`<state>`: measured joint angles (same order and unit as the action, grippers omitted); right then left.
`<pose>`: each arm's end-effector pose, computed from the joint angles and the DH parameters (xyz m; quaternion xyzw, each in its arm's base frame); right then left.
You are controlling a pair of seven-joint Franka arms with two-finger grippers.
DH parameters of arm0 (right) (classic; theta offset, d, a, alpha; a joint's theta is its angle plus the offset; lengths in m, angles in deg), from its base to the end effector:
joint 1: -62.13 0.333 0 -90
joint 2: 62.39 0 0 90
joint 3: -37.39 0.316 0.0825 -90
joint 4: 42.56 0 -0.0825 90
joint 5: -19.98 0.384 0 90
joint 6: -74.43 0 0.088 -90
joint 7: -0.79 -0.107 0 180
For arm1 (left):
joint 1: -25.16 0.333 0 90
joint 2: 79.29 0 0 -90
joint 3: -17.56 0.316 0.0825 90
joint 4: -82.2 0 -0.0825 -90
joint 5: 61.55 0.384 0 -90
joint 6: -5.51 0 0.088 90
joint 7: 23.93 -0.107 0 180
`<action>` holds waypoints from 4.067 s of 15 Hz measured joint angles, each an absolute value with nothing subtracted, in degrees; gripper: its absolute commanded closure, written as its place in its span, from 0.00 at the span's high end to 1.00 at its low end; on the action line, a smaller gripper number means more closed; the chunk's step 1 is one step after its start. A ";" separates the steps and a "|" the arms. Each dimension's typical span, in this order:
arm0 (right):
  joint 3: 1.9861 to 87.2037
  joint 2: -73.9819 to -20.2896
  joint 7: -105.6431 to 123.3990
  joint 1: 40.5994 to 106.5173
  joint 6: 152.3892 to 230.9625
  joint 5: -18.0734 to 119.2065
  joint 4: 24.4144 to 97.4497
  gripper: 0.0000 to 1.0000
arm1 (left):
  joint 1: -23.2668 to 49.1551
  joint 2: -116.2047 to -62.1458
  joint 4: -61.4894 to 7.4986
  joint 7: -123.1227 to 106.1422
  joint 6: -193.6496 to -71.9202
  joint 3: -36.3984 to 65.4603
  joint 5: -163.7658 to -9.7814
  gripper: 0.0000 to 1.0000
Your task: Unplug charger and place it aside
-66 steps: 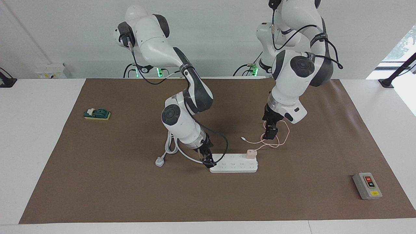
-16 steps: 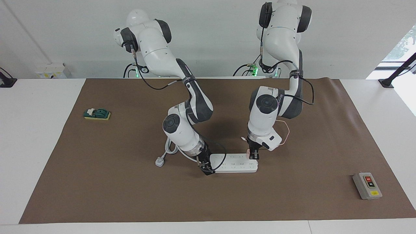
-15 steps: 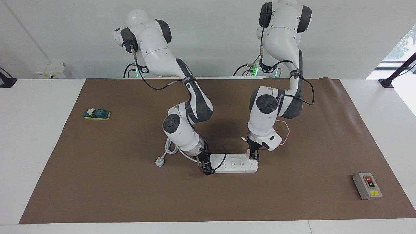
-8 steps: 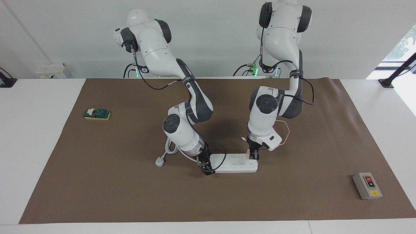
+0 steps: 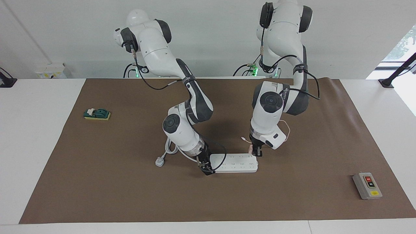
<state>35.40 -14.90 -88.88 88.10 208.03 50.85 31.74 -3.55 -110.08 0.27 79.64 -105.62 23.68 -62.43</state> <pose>0.6951 0.3263 0.2689 -0.7239 0.6530 0.1116 0.1928 0.6440 -0.2834 0.3823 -0.7631 -0.6459 -0.0125 0.0202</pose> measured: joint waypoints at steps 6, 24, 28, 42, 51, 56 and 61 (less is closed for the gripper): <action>35.47 -14.89 -88.71 88.10 208.48 51.21 31.63 1.00 | -3.57 -106.01 0.57 68.30 -102.10 23.71 -62.45 0.00; 33.68 -33.32 -76.54 79.66 191.88 47.89 39.30 1.00 | 10.43 -85.55 -21.46 -3.82 -101.08 24.53 -62.58 0.00; 33.46 -39.71 -49.36 74.13 180.20 39.99 39.59 1.00 | 12.82 -82.83 -30.36 -11.86 -111.24 24.50 -62.59 0.00; 33.79 -54.98 -3.71 68.69 164.99 19.41 41.24 1.00 | 18.18 -71.62 -56.99 -29.88 -124.75 24.51 -71.36 0.00; 34.08 -61.69 -2.76 68.80 164.94 19.39 51.10 1.00 | 18.45 -71.20 -63.91 -36.00 -133.40 24.47 -77.38 0.62; 34.05 -61.36 -2.72 69.21 165.83 19.31 51.39 1.00 | 18.90 -71.99 -63.73 -36.99 -136.11 24.51 -77.38 1.00; 34.02 -60.08 0.15 68.54 166.86 17.91 51.27 1.00 | 22.65 -72.59 -58.62 -40.04 -131.13 24.70 -76.54 1.00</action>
